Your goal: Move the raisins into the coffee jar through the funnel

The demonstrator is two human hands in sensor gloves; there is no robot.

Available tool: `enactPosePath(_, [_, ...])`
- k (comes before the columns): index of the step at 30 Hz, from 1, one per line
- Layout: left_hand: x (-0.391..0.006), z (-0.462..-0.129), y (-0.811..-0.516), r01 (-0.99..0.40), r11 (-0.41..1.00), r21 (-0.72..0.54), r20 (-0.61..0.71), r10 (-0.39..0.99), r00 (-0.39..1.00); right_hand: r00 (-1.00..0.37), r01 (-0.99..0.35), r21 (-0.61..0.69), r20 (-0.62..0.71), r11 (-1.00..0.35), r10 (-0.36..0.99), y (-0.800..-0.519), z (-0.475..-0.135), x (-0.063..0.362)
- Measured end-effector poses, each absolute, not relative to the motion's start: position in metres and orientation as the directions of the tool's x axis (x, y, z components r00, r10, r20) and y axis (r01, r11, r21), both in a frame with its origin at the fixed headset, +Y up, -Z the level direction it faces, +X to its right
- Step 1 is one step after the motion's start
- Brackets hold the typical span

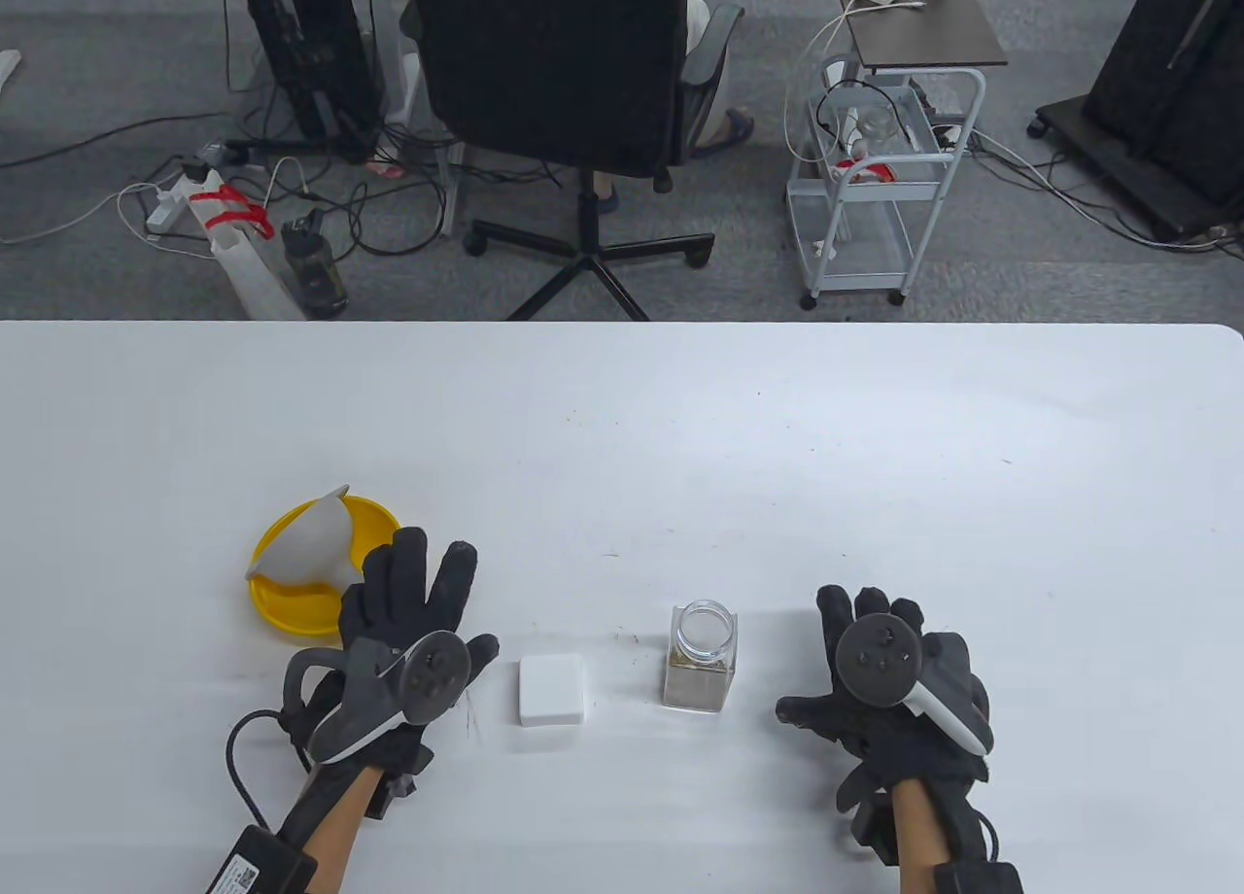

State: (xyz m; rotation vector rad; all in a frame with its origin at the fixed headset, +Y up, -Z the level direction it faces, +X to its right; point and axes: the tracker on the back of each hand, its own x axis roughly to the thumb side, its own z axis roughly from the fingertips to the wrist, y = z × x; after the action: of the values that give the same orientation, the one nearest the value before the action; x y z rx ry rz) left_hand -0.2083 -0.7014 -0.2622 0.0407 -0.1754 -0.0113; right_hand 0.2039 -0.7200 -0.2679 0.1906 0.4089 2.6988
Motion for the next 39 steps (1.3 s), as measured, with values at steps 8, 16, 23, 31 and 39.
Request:
enactPosePath(8, [-0.209, -0.261, -0.701, 0.018, 0.998, 0.053, 0.164, -0.026, 0.986, -0.662, -0.630, 0.424, 0.145, -0.651, 0.735, -0.715, -0.275, 0.186])
enactPosePath(16, [-0.211, -0.260, -0.700, 0.022, 0.999, 0.045, 0.153, -0.029, 0.988, -0.670, -0.620, 0.489, 0.077, -0.613, 0.739, -0.727, -0.292, 0.158])
enactPosePath(23, [-0.212, -0.260, -0.701, 0.014, 0.999, 0.046, 0.161, -0.021, 0.987, -0.586, -0.709, 0.437, 0.073, -0.554, 0.807, -0.738, -0.293, 0.146])
enactPosePath(31, [-0.198, -0.252, -0.693, -0.051, 0.998, 0.041, 0.252, 0.039, 0.967, -0.527, -0.775, 0.310, 0.164, -0.551, 0.834, -0.721, -0.282, 0.159])
enactPosePath(39, [-0.146, -0.255, -0.705, 0.117, 0.977, -0.177, 0.418, -0.032, 0.908, -0.577, -0.776, 0.187, 0.177, -0.603, 0.797, -0.713, -0.276, 0.172])
